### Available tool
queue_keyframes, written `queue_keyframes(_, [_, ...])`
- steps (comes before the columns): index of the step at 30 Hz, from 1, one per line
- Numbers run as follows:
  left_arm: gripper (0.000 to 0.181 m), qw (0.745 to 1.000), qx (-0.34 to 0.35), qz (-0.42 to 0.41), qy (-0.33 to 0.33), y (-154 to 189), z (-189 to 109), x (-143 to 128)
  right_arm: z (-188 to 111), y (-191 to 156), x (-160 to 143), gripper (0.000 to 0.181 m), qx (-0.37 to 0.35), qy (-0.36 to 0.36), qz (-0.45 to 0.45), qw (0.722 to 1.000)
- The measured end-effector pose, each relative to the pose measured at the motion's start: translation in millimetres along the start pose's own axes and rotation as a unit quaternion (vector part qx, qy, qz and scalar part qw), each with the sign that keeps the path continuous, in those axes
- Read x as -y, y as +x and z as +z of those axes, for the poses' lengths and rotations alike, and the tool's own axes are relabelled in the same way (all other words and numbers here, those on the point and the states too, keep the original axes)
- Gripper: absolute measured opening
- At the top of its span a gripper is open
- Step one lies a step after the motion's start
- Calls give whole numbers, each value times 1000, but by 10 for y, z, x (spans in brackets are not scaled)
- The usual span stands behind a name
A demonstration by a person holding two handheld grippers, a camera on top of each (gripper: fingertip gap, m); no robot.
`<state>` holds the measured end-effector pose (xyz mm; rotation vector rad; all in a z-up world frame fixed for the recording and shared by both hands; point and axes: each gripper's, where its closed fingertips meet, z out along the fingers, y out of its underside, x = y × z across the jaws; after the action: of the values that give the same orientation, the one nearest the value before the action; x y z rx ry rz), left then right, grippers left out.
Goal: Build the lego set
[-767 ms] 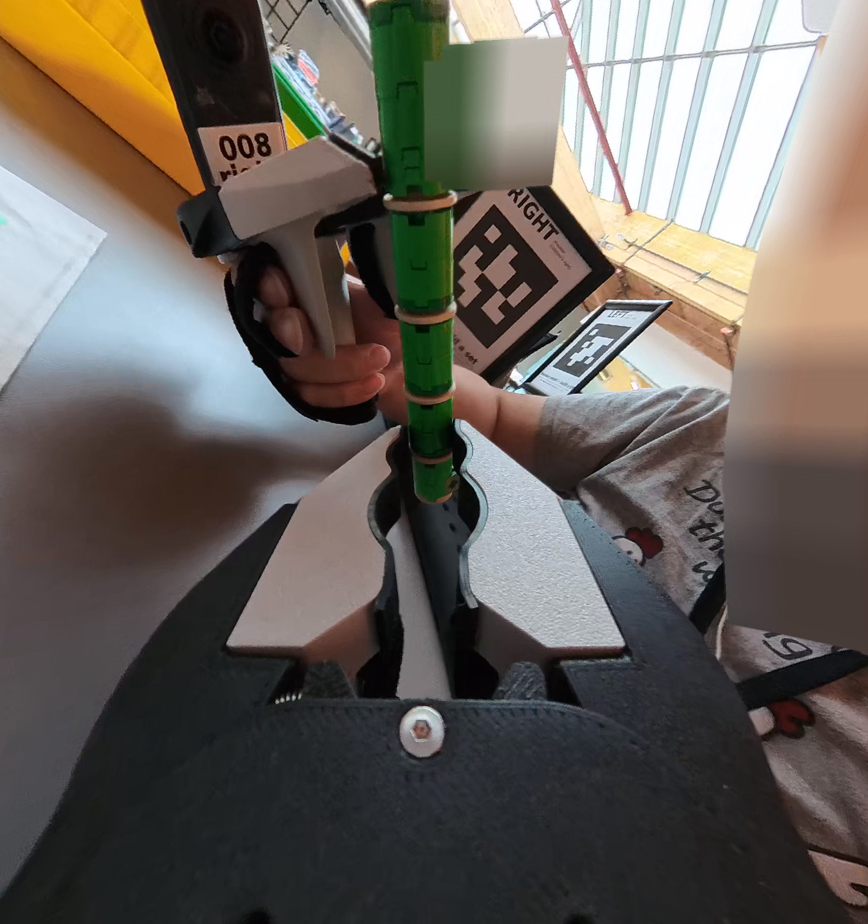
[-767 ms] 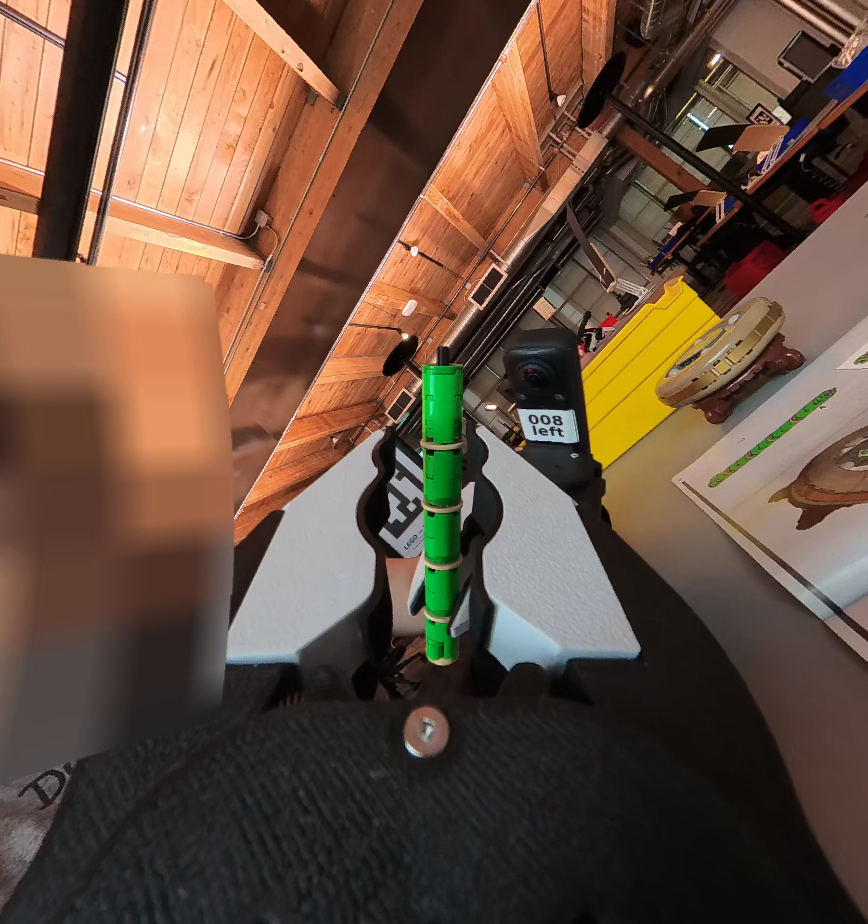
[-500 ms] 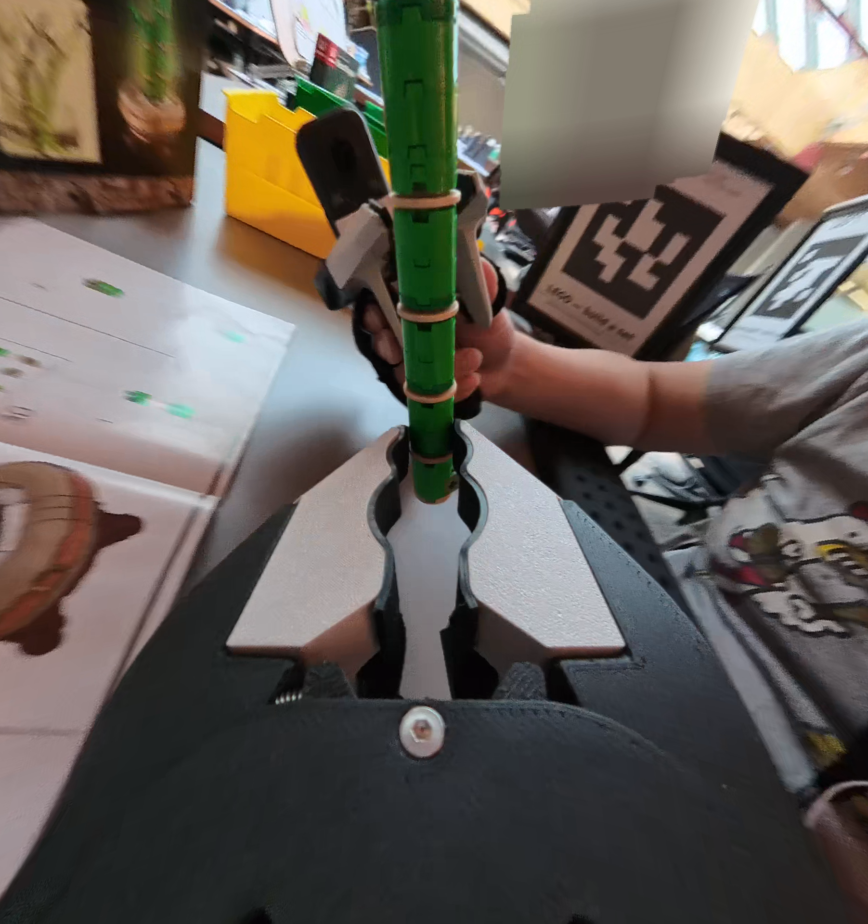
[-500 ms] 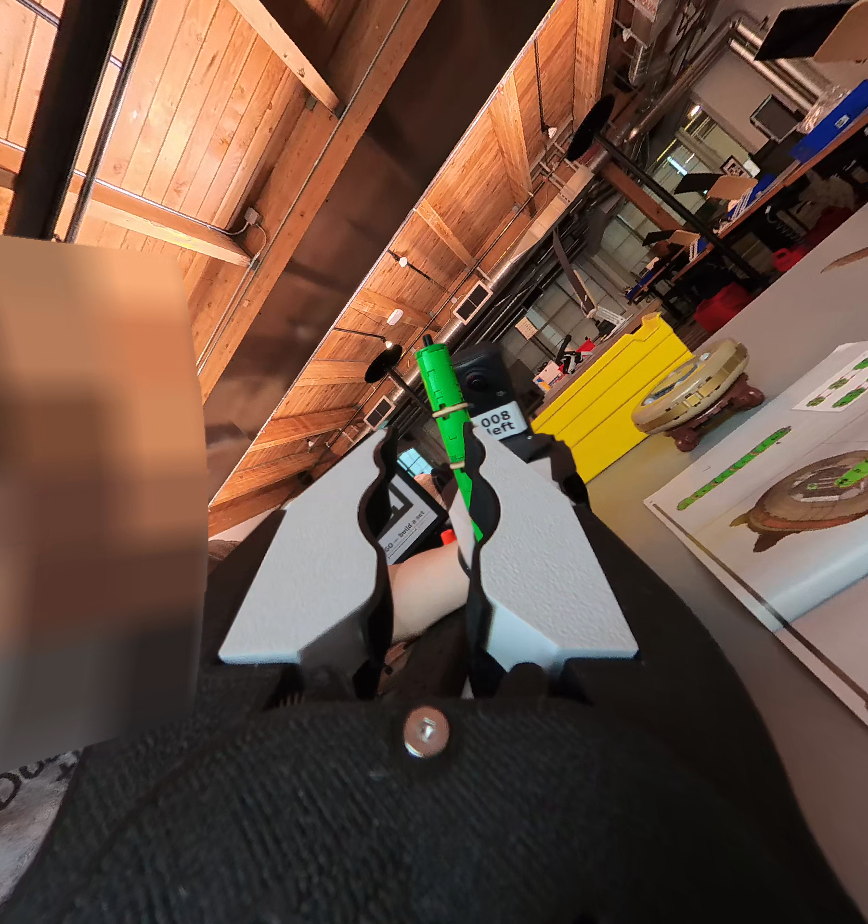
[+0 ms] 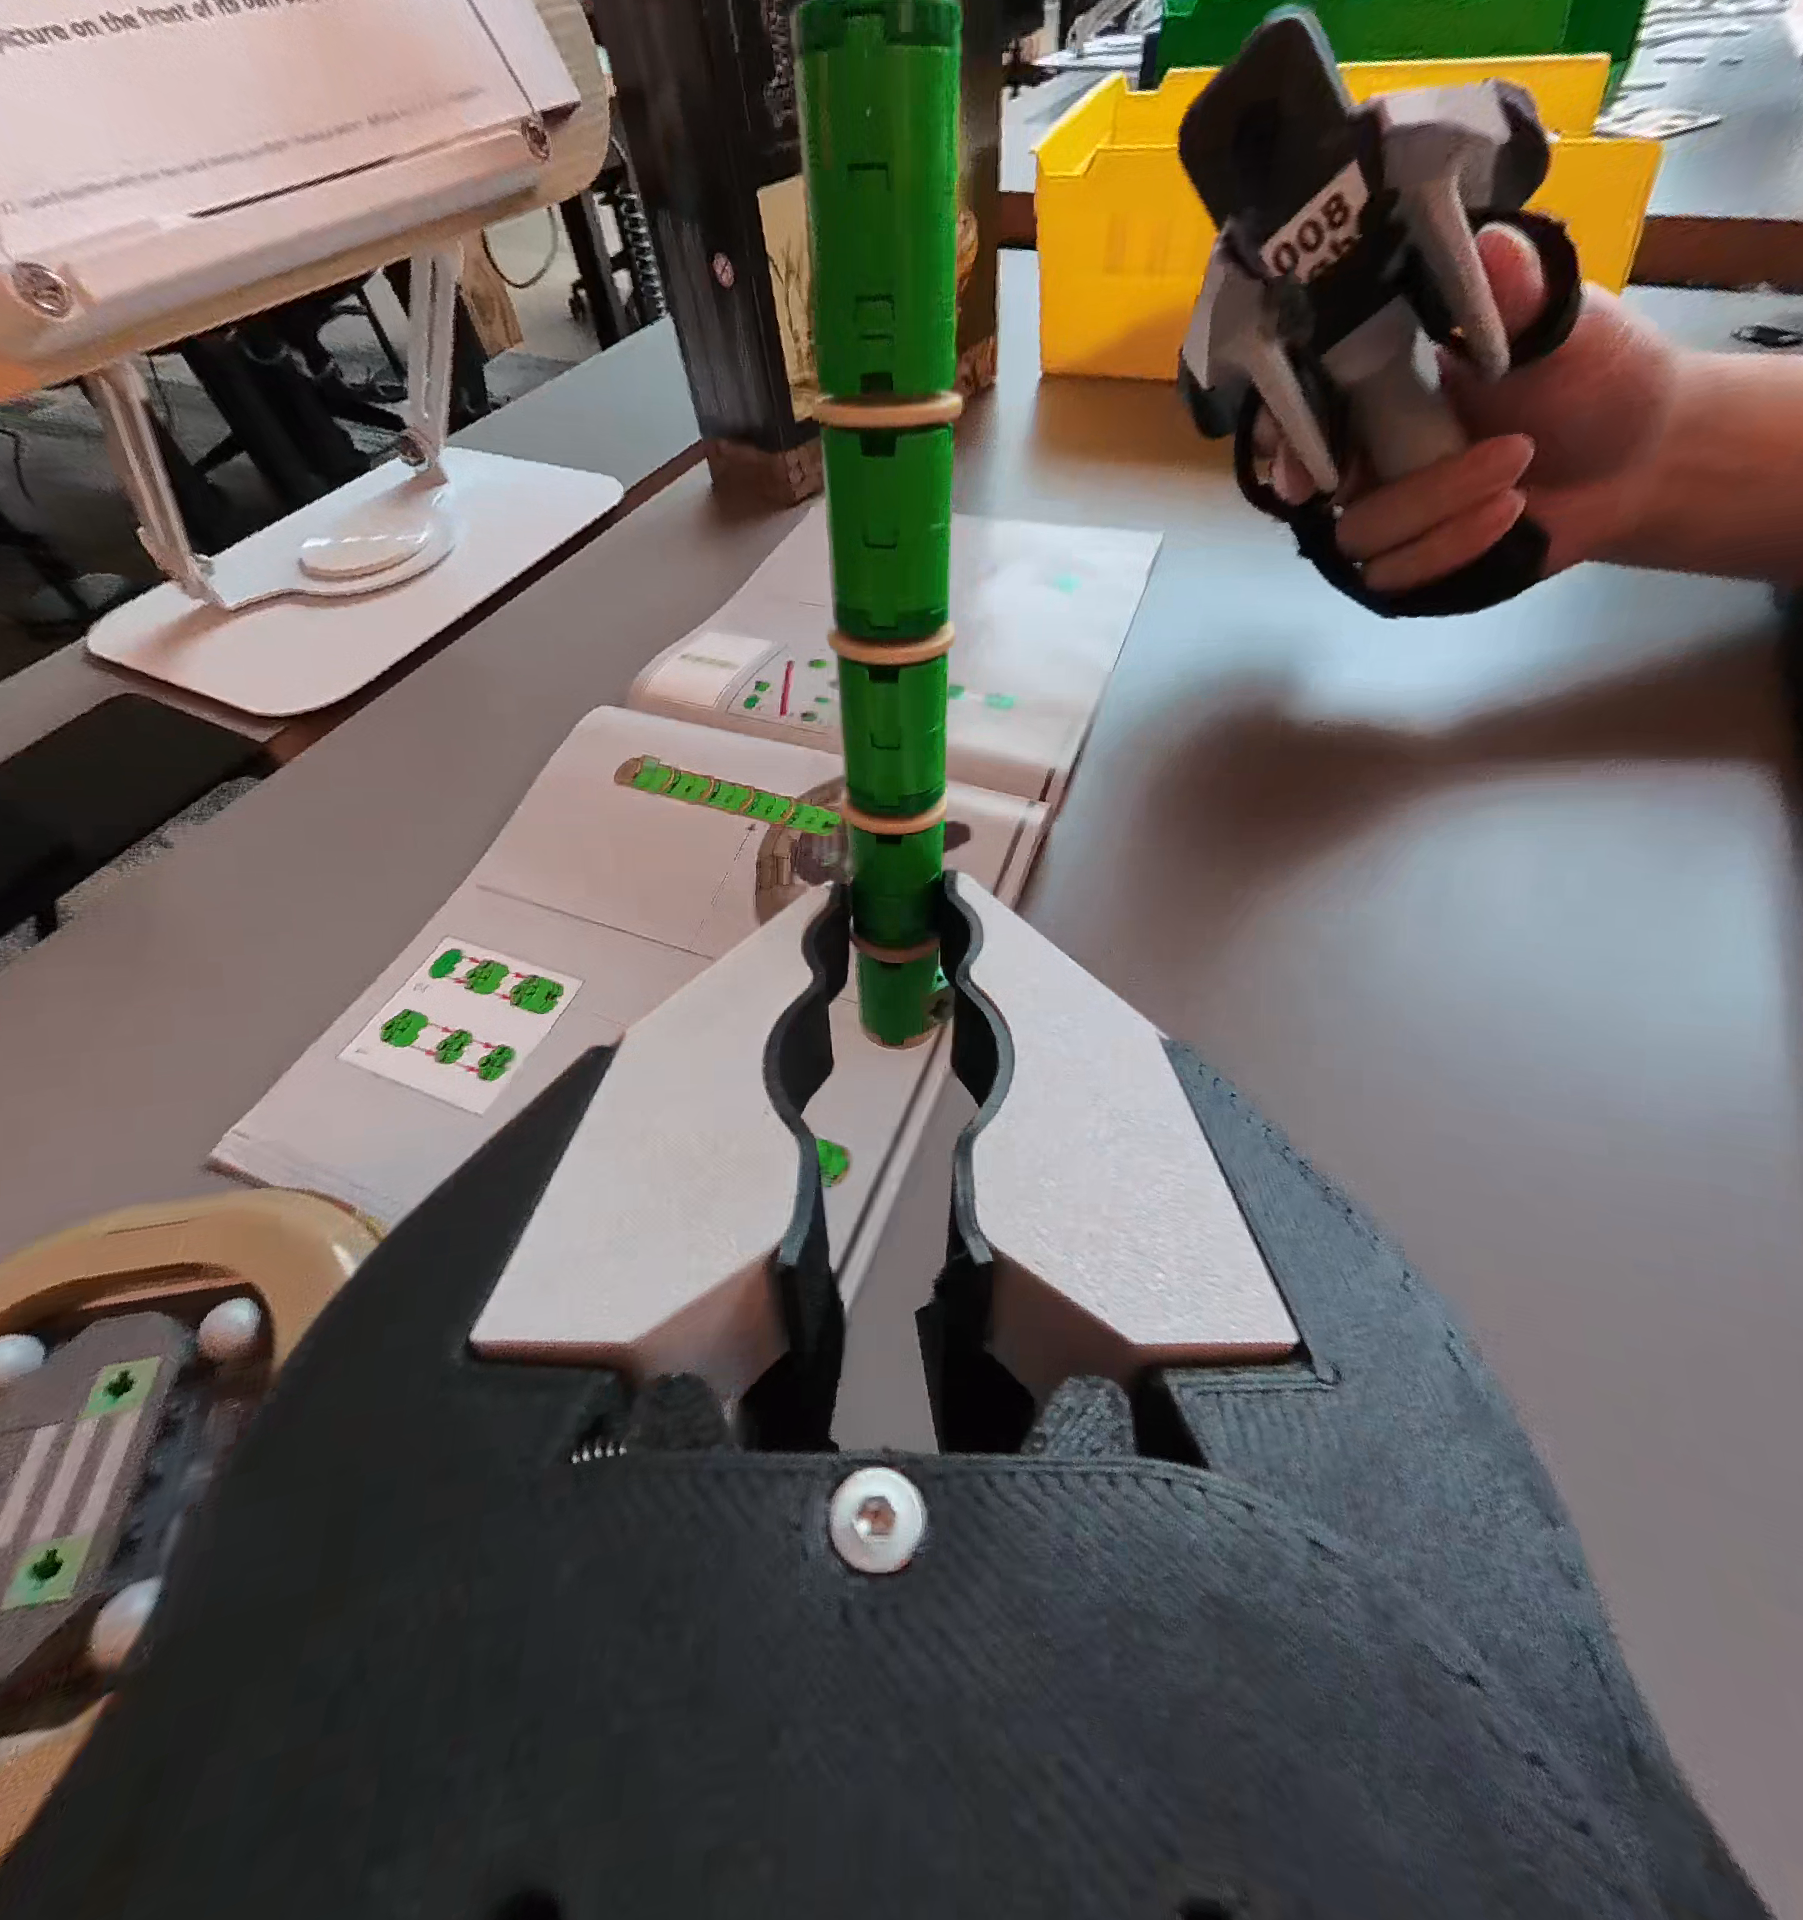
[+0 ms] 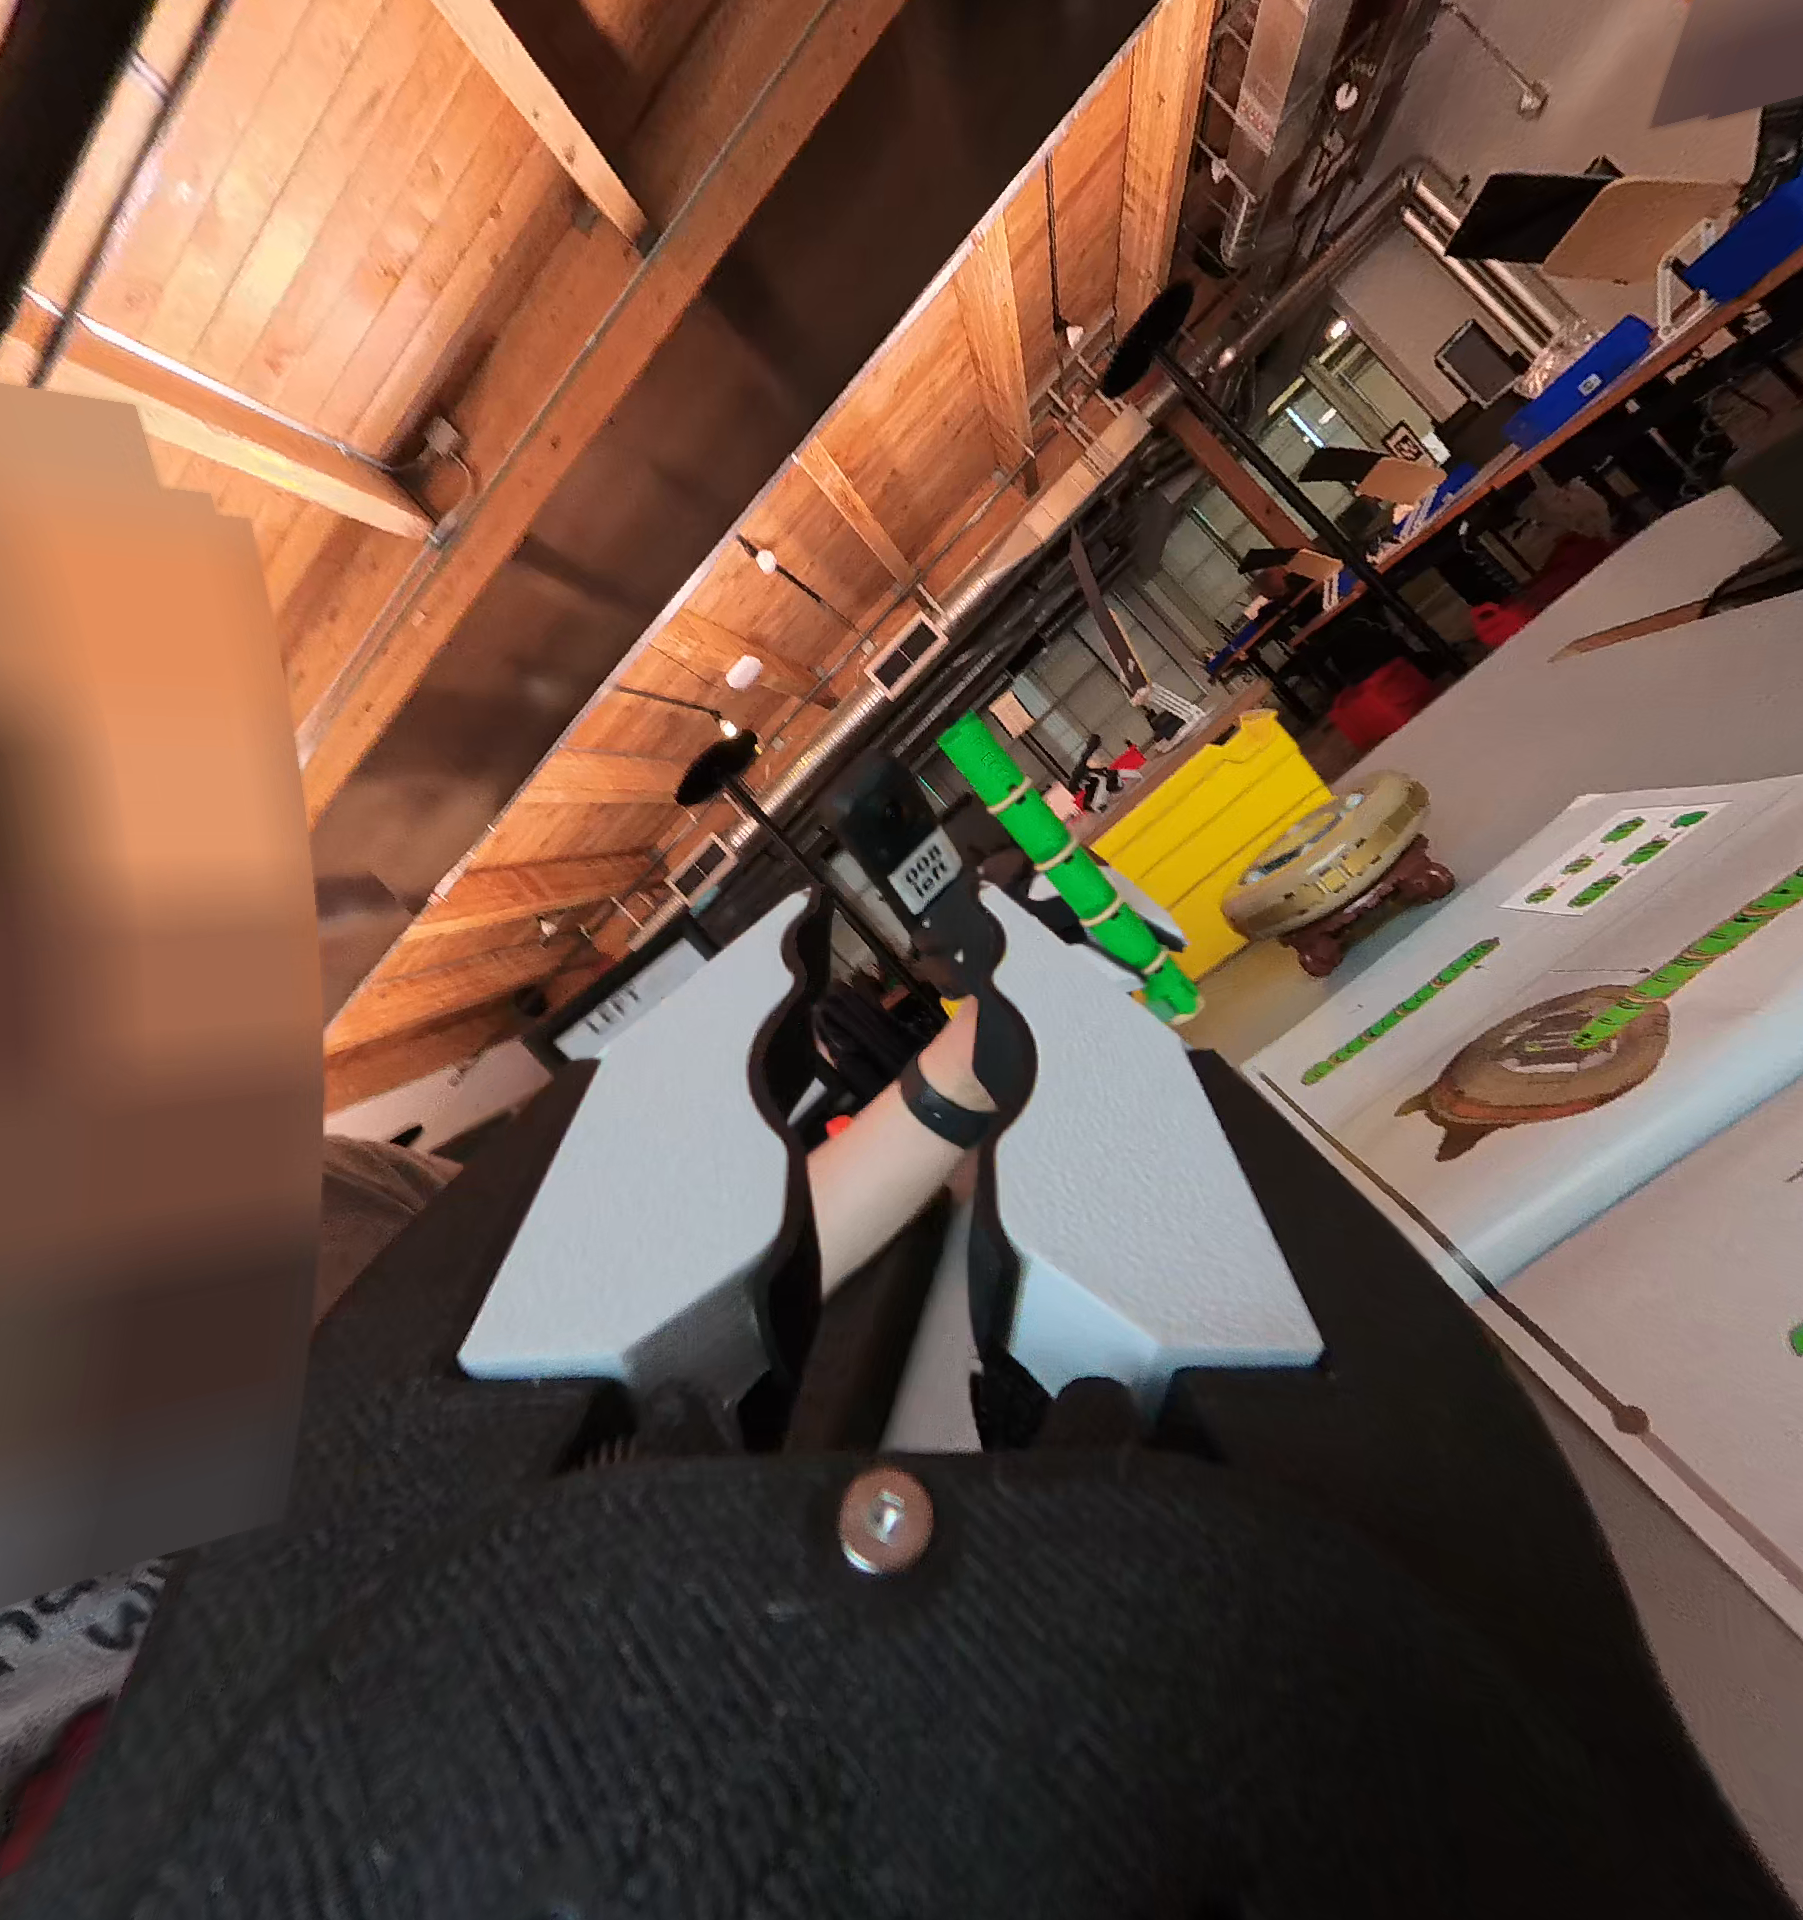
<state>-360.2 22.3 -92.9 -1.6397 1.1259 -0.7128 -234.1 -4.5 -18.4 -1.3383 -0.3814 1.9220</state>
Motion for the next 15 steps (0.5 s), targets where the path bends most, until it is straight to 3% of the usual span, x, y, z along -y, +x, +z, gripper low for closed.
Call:
queue_keyframes(7, [16,975,-206,-74,48,959,339,314,249,-74,-553,32,-45,-151,-191,969])
queue_keyframes(15, [15,958,-274,-80,24,1334,440,268,347,-219,-653,28,-15,-150,-192,970])
